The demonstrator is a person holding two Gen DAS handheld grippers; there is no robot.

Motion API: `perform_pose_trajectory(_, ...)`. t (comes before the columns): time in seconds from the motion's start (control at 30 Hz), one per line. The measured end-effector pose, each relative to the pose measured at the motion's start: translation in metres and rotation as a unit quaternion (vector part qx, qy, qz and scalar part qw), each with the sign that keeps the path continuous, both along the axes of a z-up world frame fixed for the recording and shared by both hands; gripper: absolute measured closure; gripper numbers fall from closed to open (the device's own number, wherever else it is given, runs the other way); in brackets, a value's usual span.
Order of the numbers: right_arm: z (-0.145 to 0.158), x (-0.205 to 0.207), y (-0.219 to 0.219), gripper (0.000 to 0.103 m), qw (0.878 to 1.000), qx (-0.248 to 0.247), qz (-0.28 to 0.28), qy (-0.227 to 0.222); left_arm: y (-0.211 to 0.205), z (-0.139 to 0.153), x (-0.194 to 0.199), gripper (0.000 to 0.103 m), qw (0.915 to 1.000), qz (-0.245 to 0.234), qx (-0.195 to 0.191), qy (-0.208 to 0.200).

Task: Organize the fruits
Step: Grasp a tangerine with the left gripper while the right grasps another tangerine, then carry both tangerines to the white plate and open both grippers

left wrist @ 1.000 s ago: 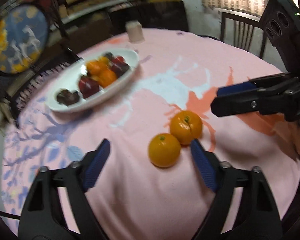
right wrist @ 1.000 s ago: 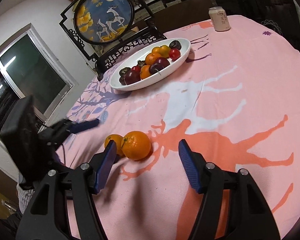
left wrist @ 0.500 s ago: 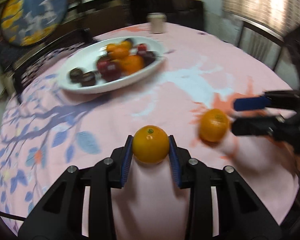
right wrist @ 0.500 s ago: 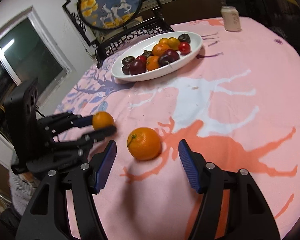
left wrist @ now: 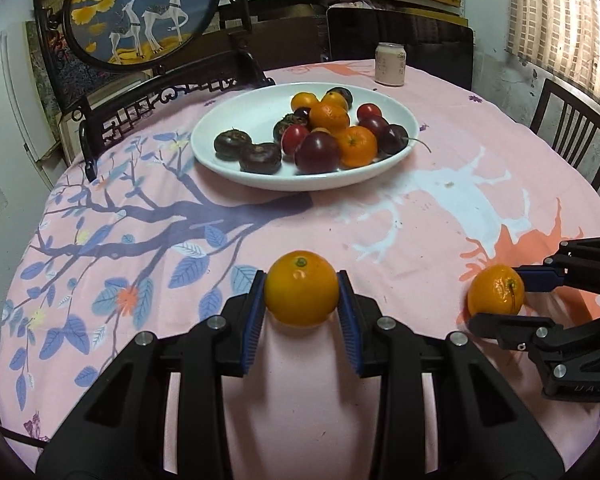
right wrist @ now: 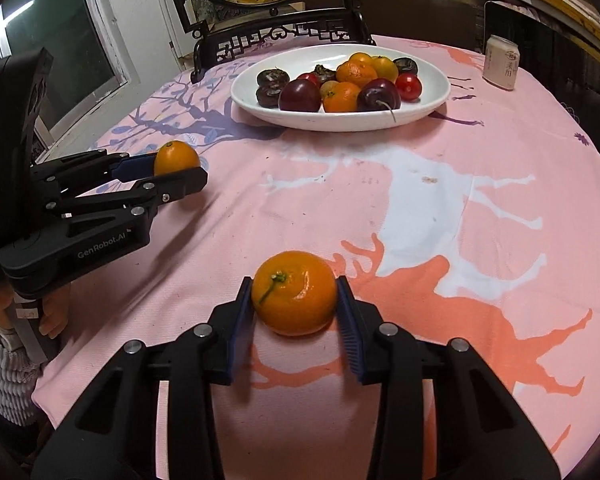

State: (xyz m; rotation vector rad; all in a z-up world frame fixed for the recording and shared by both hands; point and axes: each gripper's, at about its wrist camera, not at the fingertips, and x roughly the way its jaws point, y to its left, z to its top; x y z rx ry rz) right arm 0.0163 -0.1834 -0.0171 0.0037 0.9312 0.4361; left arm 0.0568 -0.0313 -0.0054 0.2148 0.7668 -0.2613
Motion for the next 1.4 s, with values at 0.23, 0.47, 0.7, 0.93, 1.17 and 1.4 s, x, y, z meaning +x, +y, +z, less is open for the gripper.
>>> perform_pose_trajectory(0.23, 0.004, -0.002, -0.003, 0.062, 1.000, 0.007, 0.002, -0.001, 0.000, 0.004, -0.001, 0.068, 0.9998, 0.008, 0.005, -0.015)
perform_pose_trajectory(0.47, 0.040, 0.016, -0.017, 0.062, 0.999, 0.015, -0.016, -0.038, -0.005, 0.020, 0.019, 0.068, 0.9992, 0.019, 0.016, -0.031)
perform_pose_trajectory(0.7, 0.079, 0.100, -0.008, 0.062, 0.991, 0.027, -0.085, -0.100, -0.009, 0.052, 0.102, 0.068, 0.9977, 0.056, -0.029, -0.024)
perform_pose_trajectory(0.93, 0.051, 0.142, -0.001, 0.044, 0.987, 0.060, -0.109, -0.101, -0.001, 0.034, 0.141, 0.021, 0.9917, 0.116, -0.041, -0.035)
perform_pose_trajectory(1.17, 0.058, 0.126, -0.018, 0.031, 0.986, 0.067, -0.109, -0.110, -0.001, 0.036, 0.124, 0.002, 0.9941, 0.093, -0.046, -0.034)
perform_pose_trajectory(1.4, 0.050, 0.096, -0.015, 0.012, 0.983, 0.032, -0.122, -0.130, 0.002, 0.038, 0.103, 0.002, 0.9929, 0.102, -0.051, -0.035)
